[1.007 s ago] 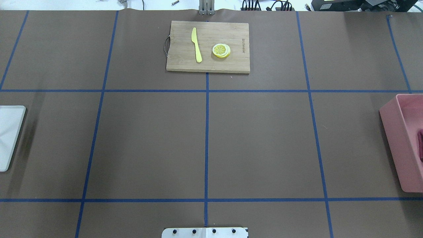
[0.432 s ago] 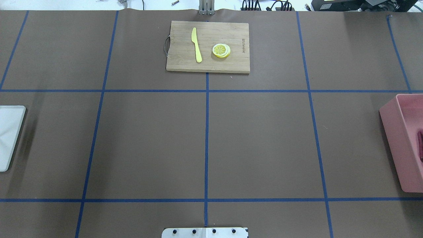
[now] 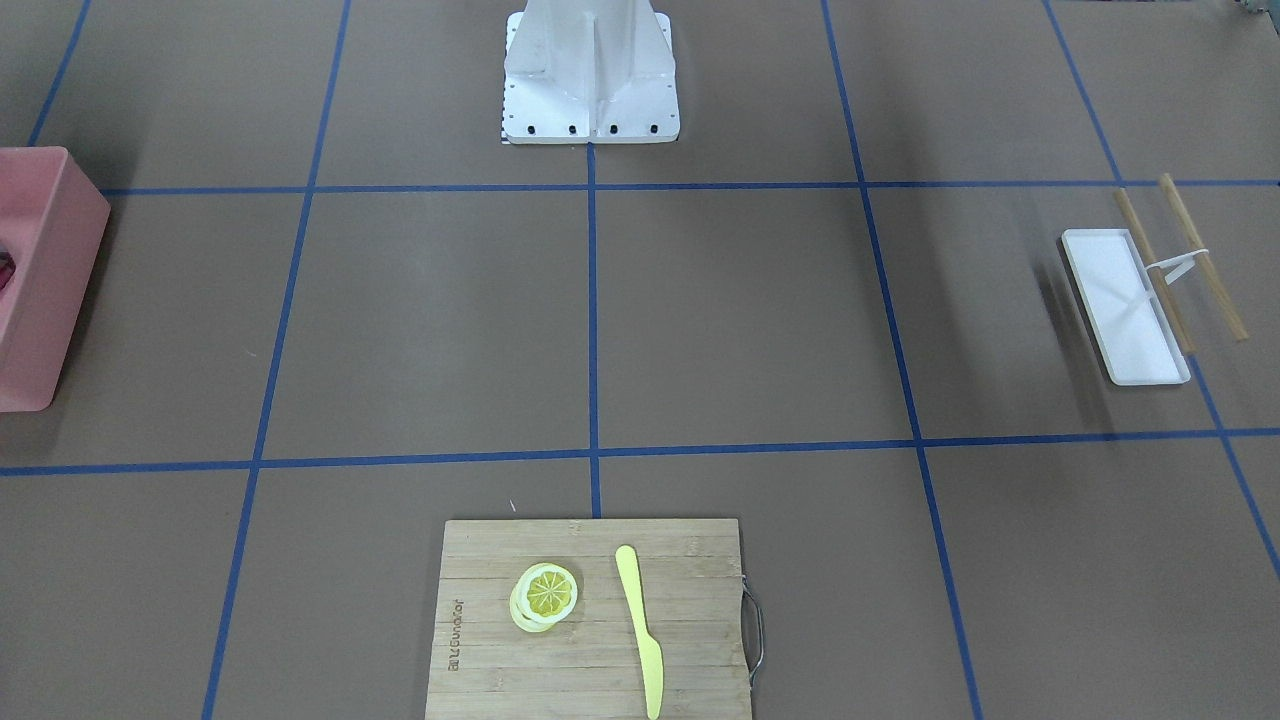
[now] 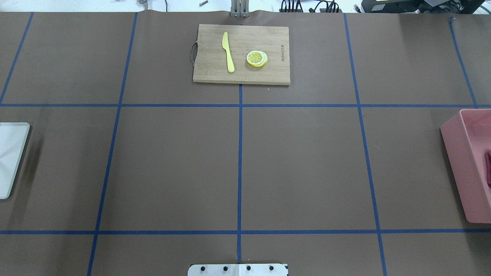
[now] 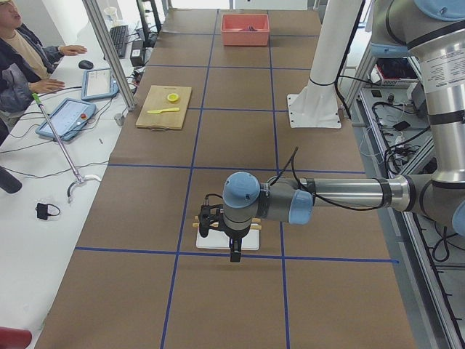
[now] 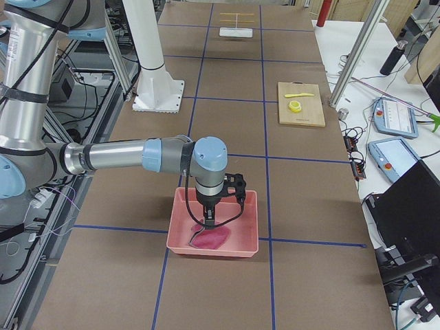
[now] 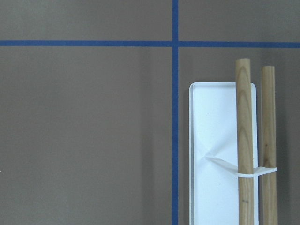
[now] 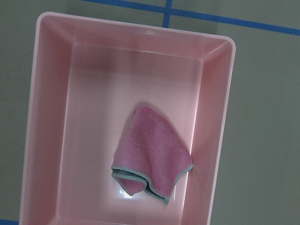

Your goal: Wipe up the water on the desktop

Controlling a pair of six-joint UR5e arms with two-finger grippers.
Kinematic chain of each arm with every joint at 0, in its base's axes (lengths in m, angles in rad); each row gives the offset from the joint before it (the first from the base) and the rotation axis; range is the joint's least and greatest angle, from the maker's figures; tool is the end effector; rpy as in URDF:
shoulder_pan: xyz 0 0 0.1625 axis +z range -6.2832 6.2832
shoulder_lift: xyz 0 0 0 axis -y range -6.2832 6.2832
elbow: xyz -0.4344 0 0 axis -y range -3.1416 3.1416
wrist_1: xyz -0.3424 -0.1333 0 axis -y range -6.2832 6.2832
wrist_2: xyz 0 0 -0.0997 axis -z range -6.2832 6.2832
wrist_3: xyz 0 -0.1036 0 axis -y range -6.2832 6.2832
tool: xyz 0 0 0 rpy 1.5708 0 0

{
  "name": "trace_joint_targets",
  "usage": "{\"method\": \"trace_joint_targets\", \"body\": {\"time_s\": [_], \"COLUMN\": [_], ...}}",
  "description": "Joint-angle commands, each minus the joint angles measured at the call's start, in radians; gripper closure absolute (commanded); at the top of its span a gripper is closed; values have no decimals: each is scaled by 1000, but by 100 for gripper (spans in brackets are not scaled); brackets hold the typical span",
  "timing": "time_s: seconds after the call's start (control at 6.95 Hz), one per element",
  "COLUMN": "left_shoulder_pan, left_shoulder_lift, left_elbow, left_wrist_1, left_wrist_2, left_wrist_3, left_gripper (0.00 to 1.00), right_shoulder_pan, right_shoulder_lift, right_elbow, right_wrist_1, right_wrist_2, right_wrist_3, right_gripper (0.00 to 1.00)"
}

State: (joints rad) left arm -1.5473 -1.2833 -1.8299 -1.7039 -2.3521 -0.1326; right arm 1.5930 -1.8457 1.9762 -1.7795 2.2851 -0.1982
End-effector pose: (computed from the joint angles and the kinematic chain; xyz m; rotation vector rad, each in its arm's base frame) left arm -0.0527 -0.3273 0.6515 0.0382 0.7860 -0.0625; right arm 0.0724 -0.3133 0.6219 0.0041 -0.7184 -0.1404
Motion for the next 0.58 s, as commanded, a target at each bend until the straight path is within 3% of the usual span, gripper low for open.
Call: {"method": "trace_joint_targets", "body": {"time_s": [0.0, 0.43], "left_shoulder_pan": [-3, -7], "left_shoulder_lift": [7, -1], "left_elbow": [-11, -9], "left_wrist_1": [36, 87], "left_wrist_2": [-12, -7], "left_wrist_3": [30, 59], "left_gripper": [2, 2], "right_shoulder_pan": [1, -1], "right_shoulder_lift": [-4, -3], "right_elbow": [-13, -23], "right_wrist_1": [0, 2], "right_wrist_2": [-4, -19], "right_wrist_3": [0, -1], "right_gripper": [0, 0]}}
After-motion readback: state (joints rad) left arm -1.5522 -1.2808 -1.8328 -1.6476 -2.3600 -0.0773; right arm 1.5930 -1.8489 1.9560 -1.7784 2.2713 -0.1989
